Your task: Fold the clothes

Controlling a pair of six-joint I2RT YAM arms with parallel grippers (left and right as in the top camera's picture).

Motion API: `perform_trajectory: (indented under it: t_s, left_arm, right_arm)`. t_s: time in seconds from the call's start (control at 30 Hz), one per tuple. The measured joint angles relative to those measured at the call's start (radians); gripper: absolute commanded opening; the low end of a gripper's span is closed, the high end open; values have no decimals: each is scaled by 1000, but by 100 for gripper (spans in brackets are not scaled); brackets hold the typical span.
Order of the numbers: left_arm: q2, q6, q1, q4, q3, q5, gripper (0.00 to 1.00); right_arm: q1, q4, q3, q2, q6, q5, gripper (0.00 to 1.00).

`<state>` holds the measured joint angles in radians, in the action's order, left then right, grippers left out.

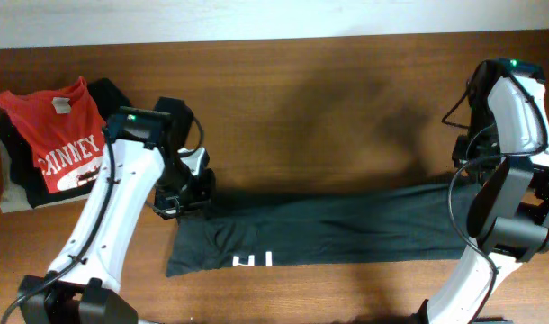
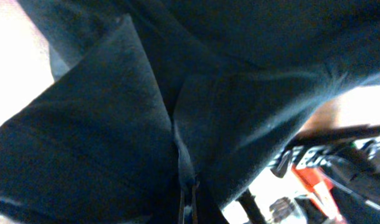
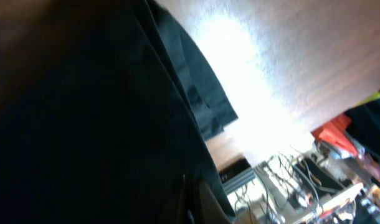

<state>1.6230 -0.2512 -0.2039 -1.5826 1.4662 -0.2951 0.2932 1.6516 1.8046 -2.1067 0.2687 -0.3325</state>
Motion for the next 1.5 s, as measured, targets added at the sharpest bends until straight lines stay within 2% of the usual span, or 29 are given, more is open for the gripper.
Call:
perform_trajectory:
  t_s: [0.13, 0.17, 0.2, 0.23, 0.37, 0.5, 0.6, 0.73, 0.87, 0.9, 0.93, 0.97, 1.13, 1.37, 1.4, 1.43, 1.5]
  left_arm:
    - [-2, -53, -47, -11, -22, 89, 0]
    - [-2, -63, -47, -11, -37, 97, 3]
    - [-2, -67, -48, -10, -48, 96, 29]
    - [-2, -68, -49, -10, -56, 92, 61]
    - [-2, -79, -51, -38, -64, 82, 73]
    - [-2, -78, -51, -8, -67, 85, 74]
    - [-7, -101, -51, 138, -87, 167, 74]
    - [-14, -137, -37, 320, -239, 267, 74]
    - [-13, -136, 63, 467, -359, 305, 75]
    - [-13, -132, 68, 486, -360, 307, 77]
    - [-13, -124, 72, 520, -363, 307, 78]
    - [-13, -116, 72, 533, -363, 307, 78]
    - [-13, -100, 72, 569, -364, 306, 78]
    - [-13, -17, 72, 626, -365, 265, 78]
    - [-13, -16, 72, 633, -367, 265, 76]
    - [-13, -14, 72, 674, -386, 264, 64]
    - [-13, -5, 72, 727, -441, 257, 50]
  right_arm:
    - [127, -7, -181, 4, 76, -12, 4]
    - [149, -8, -201, 4, 90, -11, 6]
    - [173, -29, -226, 7, 99, -7, 9]
    - [187, -42, -244, 7, 106, 5, 10]
    - [197, -63, -253, 8, 118, 29, 12]
    - [197, -71, -253, 8, 120, 39, 12]
    - [197, -79, -253, 8, 120, 46, 12]
    - [197, -82, -253, 8, 121, 53, 12]
    - [197, -86, -253, 8, 121, 61, 13]
    - [197, -86, -253, 8, 120, 61, 18]
    - [197, -86, -253, 8, 120, 61, 26]
    - [197, -86, -253, 8, 121, 62, 41]
    - [197, -87, -253, 8, 123, 64, 41]
    - [197, -94, -253, 8, 123, 64, 42]
    - [197, -94, -253, 8, 122, 65, 41]
    - [197, -94, -253, 8, 123, 64, 42]
    - [197, -95, -253, 8, 123, 65, 42]
